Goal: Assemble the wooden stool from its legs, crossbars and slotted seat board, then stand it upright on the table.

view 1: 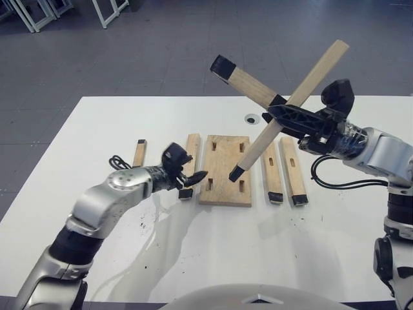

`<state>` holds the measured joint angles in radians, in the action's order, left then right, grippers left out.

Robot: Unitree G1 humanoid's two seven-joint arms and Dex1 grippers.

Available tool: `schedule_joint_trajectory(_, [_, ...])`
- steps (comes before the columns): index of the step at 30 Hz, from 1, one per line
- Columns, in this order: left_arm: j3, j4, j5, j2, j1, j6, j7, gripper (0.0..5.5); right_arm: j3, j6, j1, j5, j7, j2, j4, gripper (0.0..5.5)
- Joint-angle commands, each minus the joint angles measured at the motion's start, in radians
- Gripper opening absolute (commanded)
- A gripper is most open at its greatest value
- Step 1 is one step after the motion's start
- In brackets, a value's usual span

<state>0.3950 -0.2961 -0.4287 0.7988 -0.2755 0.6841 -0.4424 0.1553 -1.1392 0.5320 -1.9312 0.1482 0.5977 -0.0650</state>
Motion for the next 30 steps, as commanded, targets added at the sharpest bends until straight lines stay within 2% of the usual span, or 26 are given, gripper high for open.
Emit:
schedule_joint_trajectory(1, [0.254, 0.085, 0.346, 0.025, -0.12, -0.068, -0.089, 3.6, 0.029, 0.063, 0.027, 0.046, -0.008, 0.01, -0.025, 2.01])
schedule_joint_trajectory(3, [0.271, 0.1, 0.39, 0.006, -0.112, -0.068, -0.115, 3.6, 0.025, 0.077, 0.028, 0.075, -0.005, 0.007, -0.025, 2.01])
schedule_joint_trajectory(6, [0.282, 0.075, 0.427, 0.02, -0.077, -0.039, -0.179, 3.6, 0.015, 0.147, 0.042, 0.263, -0.011, -0.003, -0.013, 2.01])
schedule_joint_trajectory(8, [0.294, 0.026, 0.441, 0.066, -0.042, -0.018, -0.244, 3.6, -0.02, 0.239, 0.062, 0.486, -0.006, -0.01, 0.01, 2.01])
schedule_joint_trajectory(11, [0.303, -0.068, 0.458, 0.166, 0.022, -0.024, -0.346, 3.6, -0.073, 0.322, 0.062, 0.701, 0.068, -0.032, 0.038, 2.01])
schedule_joint_trajectory(18, [0.205, -0.1, 0.489, 0.409, 0.155, -0.242, -0.509, 3.6, -0.167, 0.326, -0.041, 0.904, 0.262, -0.055, -0.032, 2.01])
schedule_joint_trajectory(20, [0.176, -0.074, 0.499, 0.417, 0.167, -0.286, -0.527, 3.6, -0.192, 0.324, -0.059, 0.933, 0.303, -0.075, -0.059, 2.01])
schedule_joint_trajectory(25, [0.133, -0.05, 0.512, 0.353, 0.188, -0.295, -0.518, 3.6, -0.264, 0.32, -0.083, 0.991, 0.356, -0.162, -0.095, 2.01])
schedule_joint_trajectory(30, [0.111, -0.046, 0.531, 0.321, 0.2, -0.302, -0.53, 3.6, -0.345, 0.377, -0.073, 1.106, 0.484, -0.218, -0.01, 2.01])
